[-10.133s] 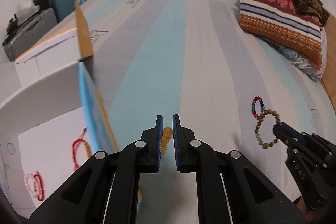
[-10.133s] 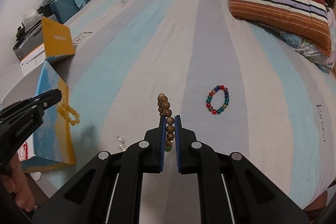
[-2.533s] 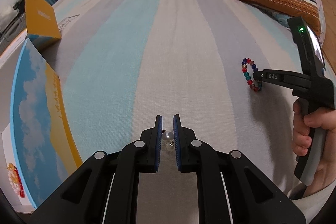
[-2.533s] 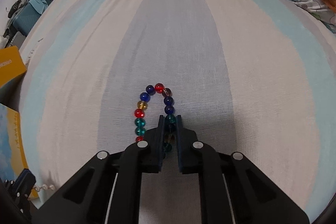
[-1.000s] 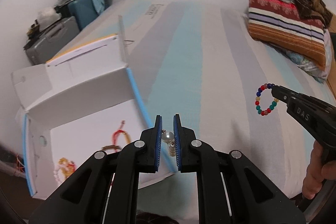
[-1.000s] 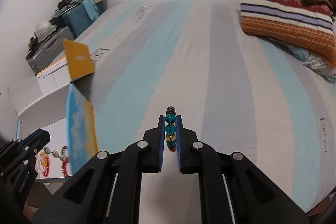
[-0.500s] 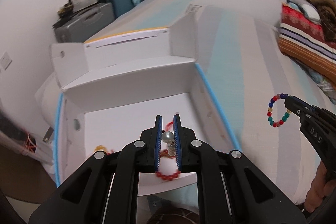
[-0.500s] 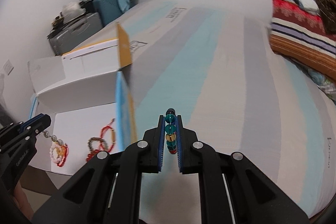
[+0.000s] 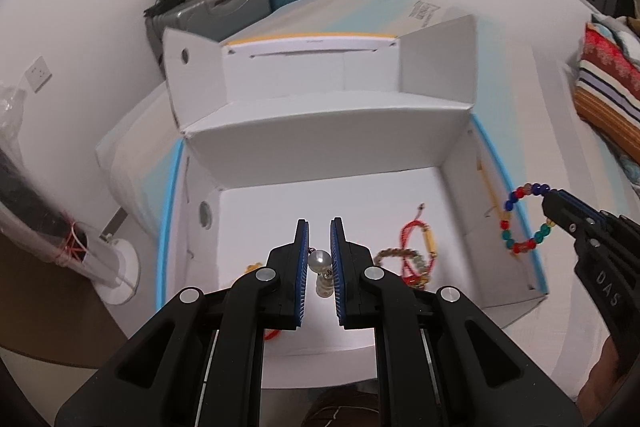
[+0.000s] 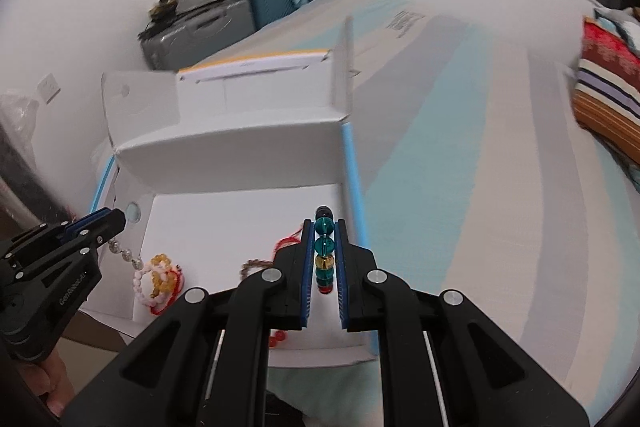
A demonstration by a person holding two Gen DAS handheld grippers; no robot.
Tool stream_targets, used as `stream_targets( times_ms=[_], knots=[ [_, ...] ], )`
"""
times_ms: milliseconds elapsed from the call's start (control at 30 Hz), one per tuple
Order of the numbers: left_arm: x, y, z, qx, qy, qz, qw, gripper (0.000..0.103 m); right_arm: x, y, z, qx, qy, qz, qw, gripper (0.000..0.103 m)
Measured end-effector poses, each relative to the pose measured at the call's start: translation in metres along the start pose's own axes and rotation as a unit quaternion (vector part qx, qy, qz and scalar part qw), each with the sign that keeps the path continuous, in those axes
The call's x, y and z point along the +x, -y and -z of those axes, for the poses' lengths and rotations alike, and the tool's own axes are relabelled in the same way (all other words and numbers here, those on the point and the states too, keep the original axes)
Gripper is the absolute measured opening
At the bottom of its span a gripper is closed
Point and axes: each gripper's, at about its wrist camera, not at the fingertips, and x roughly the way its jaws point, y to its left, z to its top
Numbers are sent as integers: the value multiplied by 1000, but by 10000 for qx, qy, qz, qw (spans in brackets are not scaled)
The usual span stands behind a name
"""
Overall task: Organize jewelry
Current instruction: 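Lower both tools into the box and open them to release the items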
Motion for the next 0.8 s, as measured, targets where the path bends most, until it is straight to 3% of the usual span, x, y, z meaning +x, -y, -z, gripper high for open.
stream_targets(
  times_ms=[333,600,800],
  knots=[
    [40,-25,5,-152,-384,-39,9991,11,62,-37,5,-224,-541,-111,9982,9],
    [83,-33,7,-238,-864,-19,9960,11,101,-48,13,-379,-915,-41,9951,9],
    [97,-31,9,-232,-973,-99,9949,11,115,-46,20,-379,-1083,28,9934,9]
  ],
)
